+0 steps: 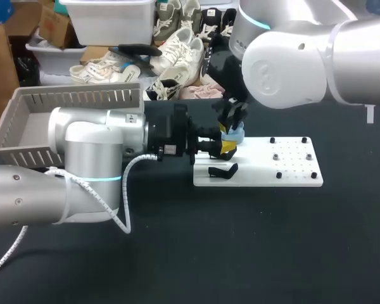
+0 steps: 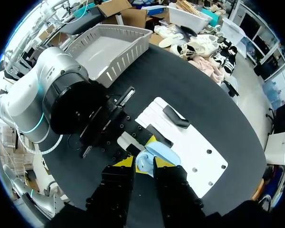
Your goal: Pick up each earbud case from the left stands, insert the matching earbuds, close the lid, and place the case in the box.
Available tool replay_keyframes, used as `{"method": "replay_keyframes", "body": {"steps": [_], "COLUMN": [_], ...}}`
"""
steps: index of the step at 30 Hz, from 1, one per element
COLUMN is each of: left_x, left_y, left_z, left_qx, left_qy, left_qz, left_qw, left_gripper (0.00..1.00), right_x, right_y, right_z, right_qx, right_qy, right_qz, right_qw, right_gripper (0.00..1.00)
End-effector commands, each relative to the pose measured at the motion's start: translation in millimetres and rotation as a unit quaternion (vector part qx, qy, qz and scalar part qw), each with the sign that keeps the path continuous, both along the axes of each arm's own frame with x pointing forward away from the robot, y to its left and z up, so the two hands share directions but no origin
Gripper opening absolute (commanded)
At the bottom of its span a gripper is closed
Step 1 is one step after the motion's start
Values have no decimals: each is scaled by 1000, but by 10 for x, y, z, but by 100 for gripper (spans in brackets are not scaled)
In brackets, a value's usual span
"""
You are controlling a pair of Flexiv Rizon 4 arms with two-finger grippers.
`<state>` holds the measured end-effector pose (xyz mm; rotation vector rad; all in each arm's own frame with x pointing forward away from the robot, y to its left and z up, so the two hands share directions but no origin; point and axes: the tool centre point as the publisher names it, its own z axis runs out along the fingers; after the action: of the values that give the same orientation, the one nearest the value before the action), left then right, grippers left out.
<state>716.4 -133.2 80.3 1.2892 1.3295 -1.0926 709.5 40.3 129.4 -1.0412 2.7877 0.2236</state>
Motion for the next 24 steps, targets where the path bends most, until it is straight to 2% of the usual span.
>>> {"method": "replay_keyframes", "body": {"steps": [1, 20, 24], "left_x": [-9, -9, -9], "left_y": [-1, -1, -1], "left_z": [8, 8, 8], "left_qx": [-1, -1, -1], "left_qy": [-1, -1, -1], "left_qz": [0, 0, 0], "left_qw": [1000, 1000, 1000], "left_gripper": [0, 0, 0], "right_x": [-3, -69, -88], "right_y": [-4, -27, -33], "right_z": [-1, 40, 120], "right_qx": [-2, -4, -1], "right_qy": [-4, -9, -18], "right_qz": [-2, -9, -10], "right_qw": [1000, 1000, 1000], "right_gripper": [25, 26, 27]}}
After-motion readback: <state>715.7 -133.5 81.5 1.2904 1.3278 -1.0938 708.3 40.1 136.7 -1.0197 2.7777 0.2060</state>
